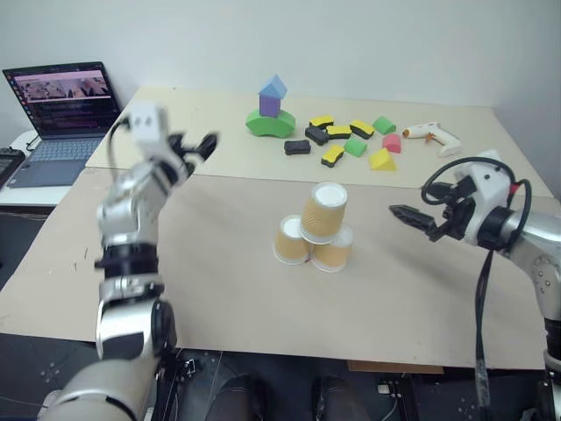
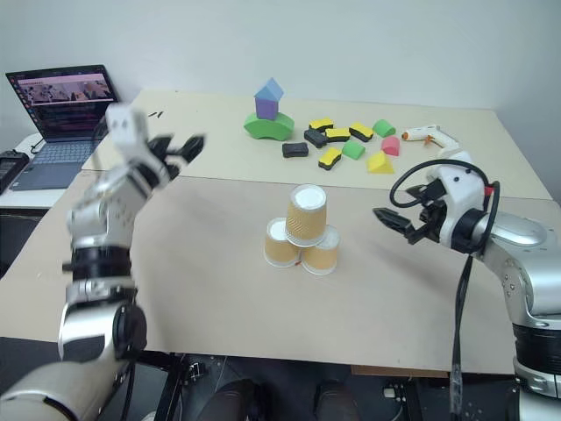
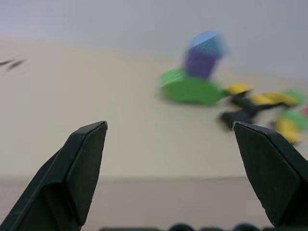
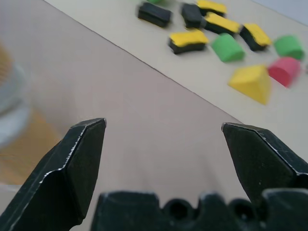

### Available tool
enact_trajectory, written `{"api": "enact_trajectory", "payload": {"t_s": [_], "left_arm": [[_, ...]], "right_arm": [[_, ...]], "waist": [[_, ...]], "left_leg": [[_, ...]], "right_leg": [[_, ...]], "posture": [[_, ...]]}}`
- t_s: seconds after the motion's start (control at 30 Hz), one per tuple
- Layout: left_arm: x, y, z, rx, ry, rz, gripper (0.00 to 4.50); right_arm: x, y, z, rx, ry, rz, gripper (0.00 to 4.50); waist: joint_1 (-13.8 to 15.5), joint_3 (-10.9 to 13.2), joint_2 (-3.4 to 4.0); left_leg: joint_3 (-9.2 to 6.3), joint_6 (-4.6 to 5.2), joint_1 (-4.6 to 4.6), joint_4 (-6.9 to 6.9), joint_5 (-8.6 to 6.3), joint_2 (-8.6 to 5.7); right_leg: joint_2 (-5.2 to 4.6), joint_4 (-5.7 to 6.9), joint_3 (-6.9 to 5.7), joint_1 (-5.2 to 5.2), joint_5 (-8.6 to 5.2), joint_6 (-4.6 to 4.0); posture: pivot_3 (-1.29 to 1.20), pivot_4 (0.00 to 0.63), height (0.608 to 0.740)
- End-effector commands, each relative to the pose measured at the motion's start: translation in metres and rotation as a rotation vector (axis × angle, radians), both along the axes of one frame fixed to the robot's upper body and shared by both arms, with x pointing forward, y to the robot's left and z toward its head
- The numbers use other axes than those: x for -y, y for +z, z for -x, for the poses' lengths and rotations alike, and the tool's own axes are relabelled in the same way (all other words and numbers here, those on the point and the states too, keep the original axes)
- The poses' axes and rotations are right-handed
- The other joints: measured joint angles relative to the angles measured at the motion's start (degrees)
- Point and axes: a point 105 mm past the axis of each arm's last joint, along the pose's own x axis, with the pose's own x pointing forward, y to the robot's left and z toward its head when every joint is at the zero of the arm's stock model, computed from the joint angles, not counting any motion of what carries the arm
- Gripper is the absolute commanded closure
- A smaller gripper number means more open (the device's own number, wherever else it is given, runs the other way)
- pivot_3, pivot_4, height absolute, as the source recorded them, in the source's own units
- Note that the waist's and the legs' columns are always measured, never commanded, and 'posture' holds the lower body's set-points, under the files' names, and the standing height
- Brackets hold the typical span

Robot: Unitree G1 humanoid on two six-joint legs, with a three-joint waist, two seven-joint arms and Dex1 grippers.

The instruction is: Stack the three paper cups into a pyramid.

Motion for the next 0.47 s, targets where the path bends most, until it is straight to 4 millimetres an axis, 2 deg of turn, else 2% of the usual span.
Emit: {"api": "enact_trajectory", "payload": {"t_s": [0.03, 0.1, 0.2, 0.37, 0.47], "left_arm": [[-0.046, 0.012, 0.037, 0.113, 0.275, -0.093, 0.03], [-0.059, -0.001, 0.056, 0.119, 0.370, -0.037, 0.03], [-0.058, -0.011, 0.079, 0.143, 0.406, -0.053, 0.03], [-0.057, -0.023, 0.097, 0.179, 0.408, -0.041, 0.03], [-0.055, -0.026, 0.101, 0.203, 0.409, -0.037, 0.03]], "right_arm": [[0.034, -0.011, -0.010, 0.054, -0.200, 0.118, 0.00], [0.039, -0.029, -0.015, 0.055, -0.270, 0.071, 0.00], [0.038, -0.043, -0.018, 0.121, -0.320, -0.024, 0.00], [0.054, -0.052, -0.016, 0.228, -0.450, -0.233, 0.00], [0.062, -0.062, -0.015, 0.236, -0.489, -0.276, 0.00]], "waist": [[0.2, 0.0, -0.01], [0.5, 0.0, -0.02], [0.5, 0.0, -0.09], [0.4, 0.0, -0.07], [0.3, 0.0, -0.08]], "left_leg": [[0.00, -0.01, 0.03, 0.00, -0.01, 0.00], [-0.01, -0.03, 0.11, 0.02, 0.00, 0.01], [-0.04, -0.10, 0.32, 0.01, 0.03, 0.04], [0.04, -0.23, 0.52, 0.04, 0.10, 0.01], [0.08, -0.26, 0.89, -0.02, 0.09, 0.02]], "right_leg": [[-0.02, 0.00, 0.00, 0.02, 0.00, 0.00], [-0.02, -0.02, -0.06, 0.14, 0.00, 0.00], [-0.04, -0.11, -0.08, 0.43, 0.00, 0.01], [-0.07, -0.09, 0.02, 0.49, 0.01, 0.00], [-0.03, -0.09, 0.09, 0.79, 0.01, -0.01]], "posture": [[0.00, 0.150, 0.740], [0.00, 0.150, 0.740], [0.00, 0.150, 0.740], [0.00, 0.150, 0.740], [0.00, 0.150, 0.740]]}}
